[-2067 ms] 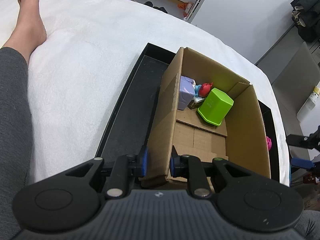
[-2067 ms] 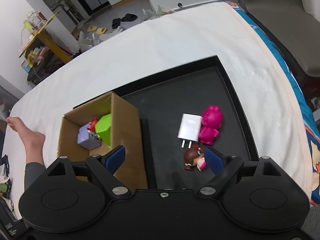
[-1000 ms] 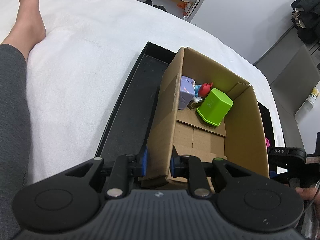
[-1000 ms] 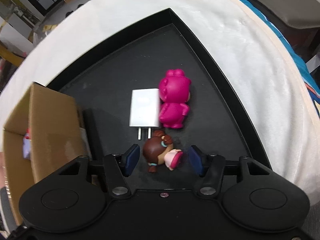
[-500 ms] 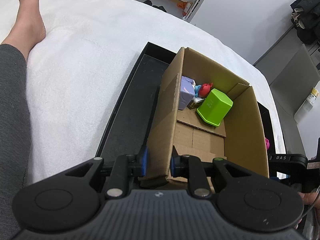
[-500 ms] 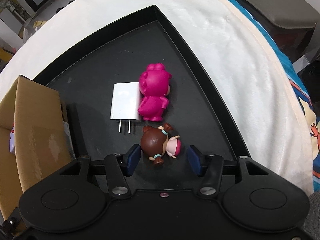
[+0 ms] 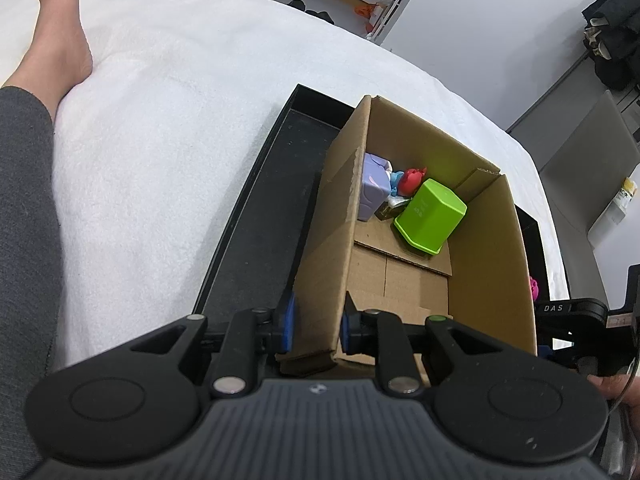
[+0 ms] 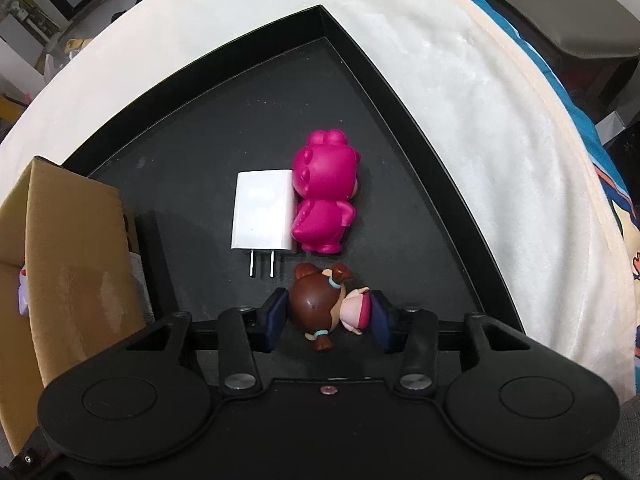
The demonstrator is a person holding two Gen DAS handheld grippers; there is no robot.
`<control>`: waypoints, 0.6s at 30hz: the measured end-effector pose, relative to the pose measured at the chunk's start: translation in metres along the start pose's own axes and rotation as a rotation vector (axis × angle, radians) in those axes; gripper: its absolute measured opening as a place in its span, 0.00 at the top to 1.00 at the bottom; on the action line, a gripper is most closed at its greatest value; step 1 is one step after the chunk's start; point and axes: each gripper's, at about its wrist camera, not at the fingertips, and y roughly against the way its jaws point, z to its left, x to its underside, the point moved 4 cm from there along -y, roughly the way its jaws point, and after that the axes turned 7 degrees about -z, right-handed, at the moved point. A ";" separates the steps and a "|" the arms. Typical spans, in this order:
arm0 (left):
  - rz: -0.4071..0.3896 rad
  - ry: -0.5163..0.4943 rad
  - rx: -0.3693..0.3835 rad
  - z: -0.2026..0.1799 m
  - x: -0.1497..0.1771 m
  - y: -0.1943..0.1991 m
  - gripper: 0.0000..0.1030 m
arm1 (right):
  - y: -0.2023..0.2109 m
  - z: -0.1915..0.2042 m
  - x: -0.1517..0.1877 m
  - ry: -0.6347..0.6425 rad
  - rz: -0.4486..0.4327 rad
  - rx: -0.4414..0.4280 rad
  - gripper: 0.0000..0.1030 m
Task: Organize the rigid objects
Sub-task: 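Close the right tool on the brown-haired doll figure, then lift the doll and lower it into the box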
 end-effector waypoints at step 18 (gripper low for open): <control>-0.008 -0.003 -0.014 -0.002 0.000 0.001 0.80 | 0.061 0.025 -0.002 0.070 -0.089 -0.141 0.58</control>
